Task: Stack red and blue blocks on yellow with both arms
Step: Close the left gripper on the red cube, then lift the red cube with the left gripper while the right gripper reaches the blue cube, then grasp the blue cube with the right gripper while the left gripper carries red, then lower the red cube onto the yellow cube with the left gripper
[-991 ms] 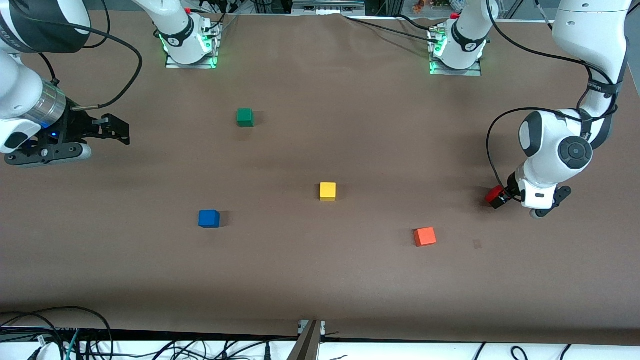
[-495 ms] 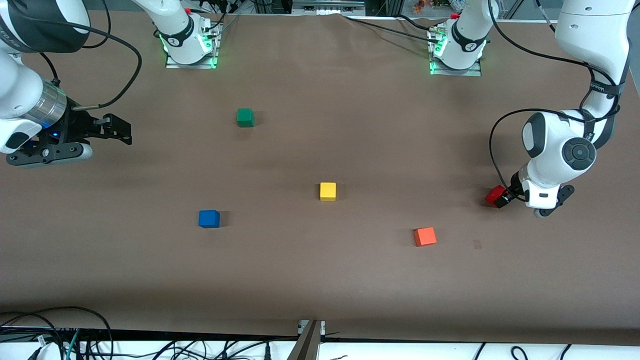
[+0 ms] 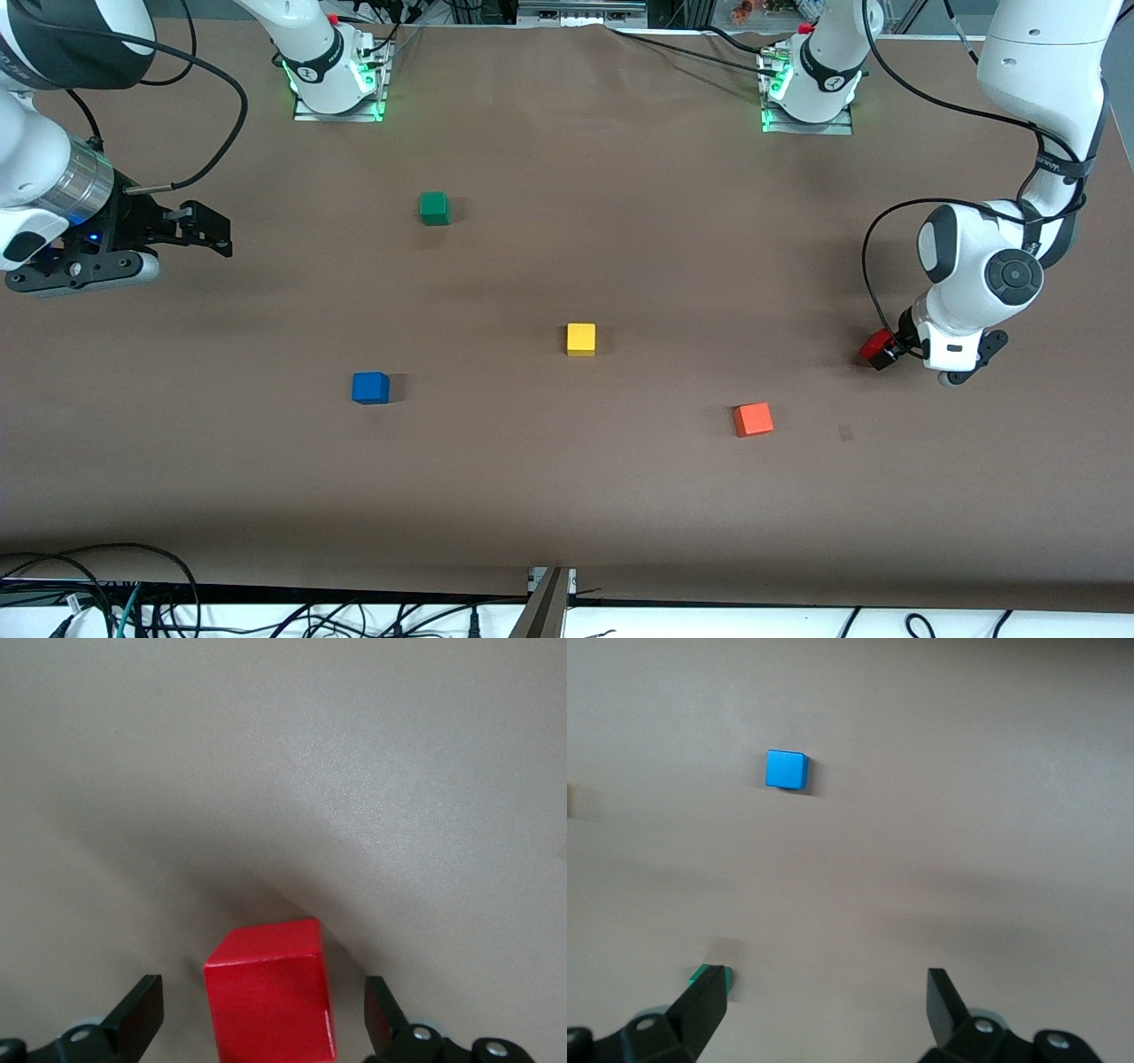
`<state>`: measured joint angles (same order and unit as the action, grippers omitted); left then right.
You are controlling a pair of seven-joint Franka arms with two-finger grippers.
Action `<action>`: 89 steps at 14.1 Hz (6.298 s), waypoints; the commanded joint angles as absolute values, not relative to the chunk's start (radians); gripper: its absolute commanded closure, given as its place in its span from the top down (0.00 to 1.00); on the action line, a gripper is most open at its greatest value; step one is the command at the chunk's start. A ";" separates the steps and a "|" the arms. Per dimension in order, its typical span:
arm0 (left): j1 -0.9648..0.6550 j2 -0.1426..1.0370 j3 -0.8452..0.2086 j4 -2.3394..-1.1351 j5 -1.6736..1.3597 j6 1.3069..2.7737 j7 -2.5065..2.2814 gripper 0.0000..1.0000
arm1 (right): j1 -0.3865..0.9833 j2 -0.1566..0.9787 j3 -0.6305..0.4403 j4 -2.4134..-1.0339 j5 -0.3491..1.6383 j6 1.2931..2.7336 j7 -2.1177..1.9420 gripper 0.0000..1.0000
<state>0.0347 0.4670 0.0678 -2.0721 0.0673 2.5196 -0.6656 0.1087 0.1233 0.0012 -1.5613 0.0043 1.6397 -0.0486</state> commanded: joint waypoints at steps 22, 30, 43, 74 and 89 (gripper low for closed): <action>0.035 0.370 -0.048 -1.842 0.127 2.068 -0.331 0.00 | 0.097 0.219 -0.002 -1.549 0.009 1.669 -0.057 1.00; 0.025 0.379 -0.165 -1.721 0.110 1.956 -0.138 0.00 | 0.086 0.377 0.000 -1.536 0.024 1.721 -0.123 1.00; -0.313 0.550 -0.353 -1.464 0.114 1.864 -0.989 0.00 | 0.216 0.719 0.009 -1.500 0.035 2.212 0.098 0.99; -0.601 0.890 -0.141 -1.108 0.121 1.987 -1.436 0.00 | 0.187 0.431 -0.095 -1.365 0.100 1.694 -0.107 0.15; -0.624 0.905 -0.123 -1.111 0.124 1.985 -1.470 0.00 | 0.201 0.425 -0.126 -1.308 0.071 1.635 -0.100 0.15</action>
<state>-0.6099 0.8868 -0.1381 -1.1476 0.1037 1.9980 -1.4495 0.1983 0.4254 -0.1263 -1.3258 0.0828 1.6568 -0.0983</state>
